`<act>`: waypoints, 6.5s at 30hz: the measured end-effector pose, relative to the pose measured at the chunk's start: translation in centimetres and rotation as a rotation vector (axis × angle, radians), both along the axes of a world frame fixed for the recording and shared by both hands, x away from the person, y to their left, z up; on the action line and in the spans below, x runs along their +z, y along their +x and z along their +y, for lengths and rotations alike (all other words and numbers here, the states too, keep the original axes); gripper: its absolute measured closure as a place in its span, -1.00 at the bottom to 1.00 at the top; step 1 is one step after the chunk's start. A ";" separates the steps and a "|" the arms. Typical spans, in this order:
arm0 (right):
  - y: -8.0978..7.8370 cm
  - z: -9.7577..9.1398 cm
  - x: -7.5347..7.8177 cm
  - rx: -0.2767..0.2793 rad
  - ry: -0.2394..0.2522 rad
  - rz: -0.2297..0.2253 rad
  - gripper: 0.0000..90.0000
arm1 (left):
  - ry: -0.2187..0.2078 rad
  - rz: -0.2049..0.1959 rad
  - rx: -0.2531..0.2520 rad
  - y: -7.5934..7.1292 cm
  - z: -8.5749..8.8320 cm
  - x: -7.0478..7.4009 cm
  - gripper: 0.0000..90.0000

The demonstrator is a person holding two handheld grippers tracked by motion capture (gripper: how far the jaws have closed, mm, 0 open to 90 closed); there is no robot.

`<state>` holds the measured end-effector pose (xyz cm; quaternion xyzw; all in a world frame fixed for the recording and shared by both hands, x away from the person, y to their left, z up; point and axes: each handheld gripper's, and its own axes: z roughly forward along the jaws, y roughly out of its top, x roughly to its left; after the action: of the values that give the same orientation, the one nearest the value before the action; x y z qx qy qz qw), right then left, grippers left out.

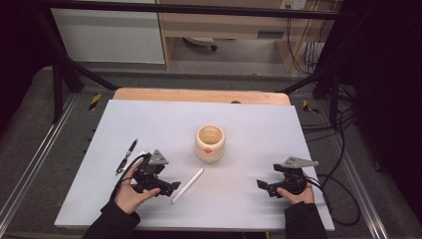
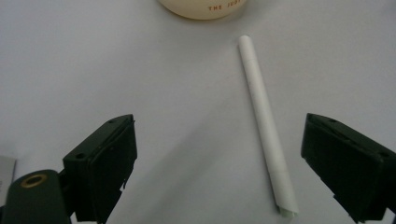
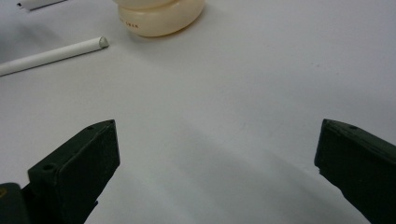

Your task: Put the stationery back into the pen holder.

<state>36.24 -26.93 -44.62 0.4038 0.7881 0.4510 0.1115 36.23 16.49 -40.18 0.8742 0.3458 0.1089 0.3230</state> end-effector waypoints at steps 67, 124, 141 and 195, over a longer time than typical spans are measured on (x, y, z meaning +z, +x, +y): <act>0.1 0.0 0.0 0.007 0.004 0.006 -0.98 | 0.225 0.136 -0.064 1.1 -7.2 -2.0 0.68; 0.1 0.1 -0.1 0.012 0.002 0.012 -0.98 | 0.096 0.109 -0.020 0.8 -5.0 0.3 0.74; 0.1 0.1 -0.1 0.011 0.000 0.013 -0.98 | -0.052 -0.011 0.027 0.5 -4.0 2.3 0.74; 0.2 0.2 -0.3 0.016 -0.009 0.014 -0.98 | -0.297 -0.202 0.089 6.4 -7.7 7.6 0.74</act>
<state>36.46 -26.72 -44.94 0.4001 0.7942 0.4454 0.1041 42.60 8.81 -32.60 0.7852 0.3623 0.1580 0.4766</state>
